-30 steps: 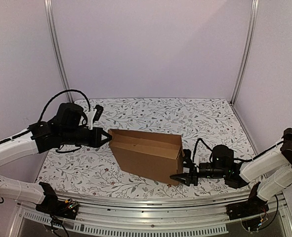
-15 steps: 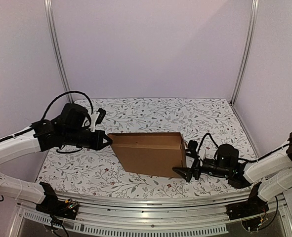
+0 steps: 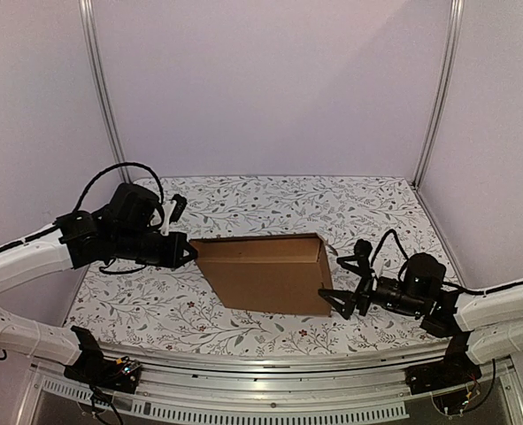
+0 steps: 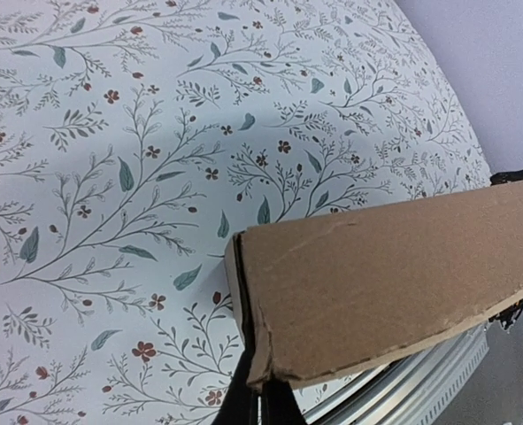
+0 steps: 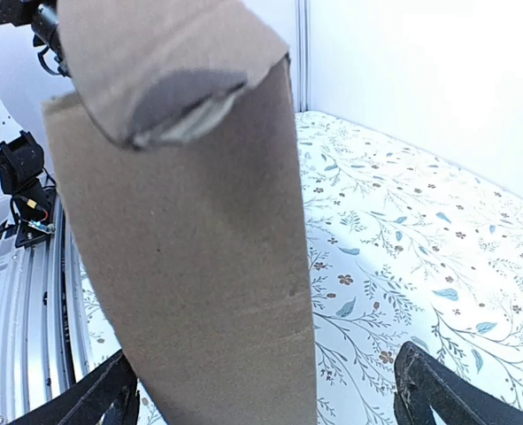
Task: Fold the paper box
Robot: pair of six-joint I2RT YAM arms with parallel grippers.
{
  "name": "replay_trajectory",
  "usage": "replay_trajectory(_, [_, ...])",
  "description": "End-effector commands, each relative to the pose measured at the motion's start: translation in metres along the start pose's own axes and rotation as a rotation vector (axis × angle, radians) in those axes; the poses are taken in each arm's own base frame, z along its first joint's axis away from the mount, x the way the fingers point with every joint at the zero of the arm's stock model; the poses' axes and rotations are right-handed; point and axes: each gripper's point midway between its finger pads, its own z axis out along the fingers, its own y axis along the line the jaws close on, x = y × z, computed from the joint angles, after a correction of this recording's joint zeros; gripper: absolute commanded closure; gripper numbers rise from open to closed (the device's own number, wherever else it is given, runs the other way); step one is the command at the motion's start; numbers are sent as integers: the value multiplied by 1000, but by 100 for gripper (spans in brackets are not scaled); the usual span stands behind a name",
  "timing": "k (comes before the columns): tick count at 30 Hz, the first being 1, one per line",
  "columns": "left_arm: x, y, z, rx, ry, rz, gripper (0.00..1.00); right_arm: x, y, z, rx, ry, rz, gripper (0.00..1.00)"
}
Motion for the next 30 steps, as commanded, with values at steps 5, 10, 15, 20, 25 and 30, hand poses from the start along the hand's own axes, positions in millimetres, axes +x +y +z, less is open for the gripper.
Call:
replay_trajectory(5, [24, 13, 2, -95, 104, -53, 100, -36, -16, -16, 100, 19, 145, 1])
replay_trajectory(10, [15, 10, 2, -113, 80, -65, 100, -61, -2, -23, 21, 55, 178, 1])
replay_trajectory(15, [5, 7, -2, -134, 46, -79, 100, -79, -1, -23, 37, 121, 144, 1])
replay_trajectory(20, [-7, 4, -8, -172, -8, -95, 100, -87, 3, -21, 61, 170, 106, 1])
replay_trajectory(25, [-11, -6, -7, -188, -29, -89, 100, -87, 8, -15, 82, 240, 35, 1])
replay_trajectory(30, [-9, -10, -5, -213, -45, -98, 100, -79, -2, -11, 150, 289, 4, 2])
